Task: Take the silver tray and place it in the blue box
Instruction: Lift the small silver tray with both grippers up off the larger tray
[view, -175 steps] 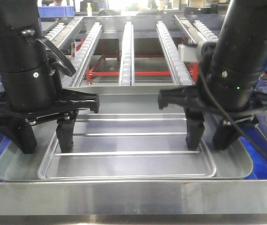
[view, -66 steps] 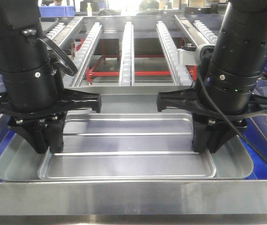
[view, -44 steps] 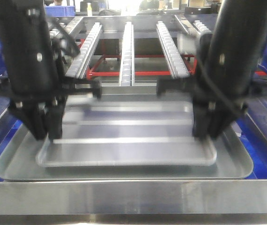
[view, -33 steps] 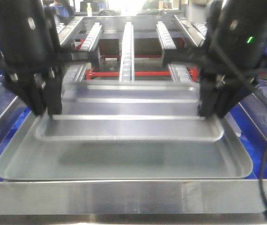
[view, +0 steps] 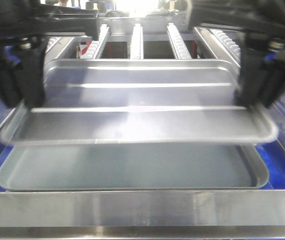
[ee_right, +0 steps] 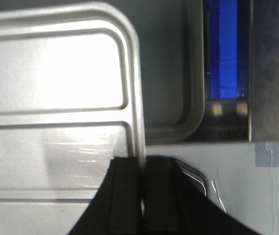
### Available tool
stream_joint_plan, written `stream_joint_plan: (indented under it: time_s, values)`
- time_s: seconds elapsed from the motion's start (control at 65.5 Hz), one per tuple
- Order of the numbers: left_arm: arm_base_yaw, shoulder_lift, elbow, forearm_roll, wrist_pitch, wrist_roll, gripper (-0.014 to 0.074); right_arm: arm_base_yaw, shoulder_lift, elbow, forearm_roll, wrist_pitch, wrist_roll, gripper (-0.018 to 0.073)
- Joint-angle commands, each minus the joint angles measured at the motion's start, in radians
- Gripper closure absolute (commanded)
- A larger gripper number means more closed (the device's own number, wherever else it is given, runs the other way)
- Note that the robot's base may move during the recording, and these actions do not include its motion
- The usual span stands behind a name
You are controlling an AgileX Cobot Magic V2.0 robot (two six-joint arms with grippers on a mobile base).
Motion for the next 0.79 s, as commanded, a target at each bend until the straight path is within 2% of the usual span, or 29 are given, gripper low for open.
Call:
stream_joint_plan:
  time_s: [0.0,0.198,0.305,0.595,0.778]
  values:
    - [-0.04,-0.079,0.021,0.018,-0.003,-0.051,0.061,0.054,-0.074,0.019,-0.038,-0.032,0.063,0.0508]
    - [-0.083,-0.175,0.107,0.005,-0.003,-0.066,0.061,0.187,-0.116,0.108,-0.086,-0.03,0.186,0.0508]
    - [-0.083,-0.207,0.122,-0.002,-0.003,-0.066,0.061,0.219,-0.117,0.116,-0.1,-0.029,0.202,0.0508]
    - [-0.083,-0.229,0.175,-0.017,-0.001,-0.044,0.061,0.221,-0.117,0.112,-0.107,-0.026,0.202,0.0508]
    - [-0.083,-0.229,0.184,-0.017,-0.017,-0.045,0.061,0.196,-0.117,0.092,-0.114,-0.029,0.202,0.0508]
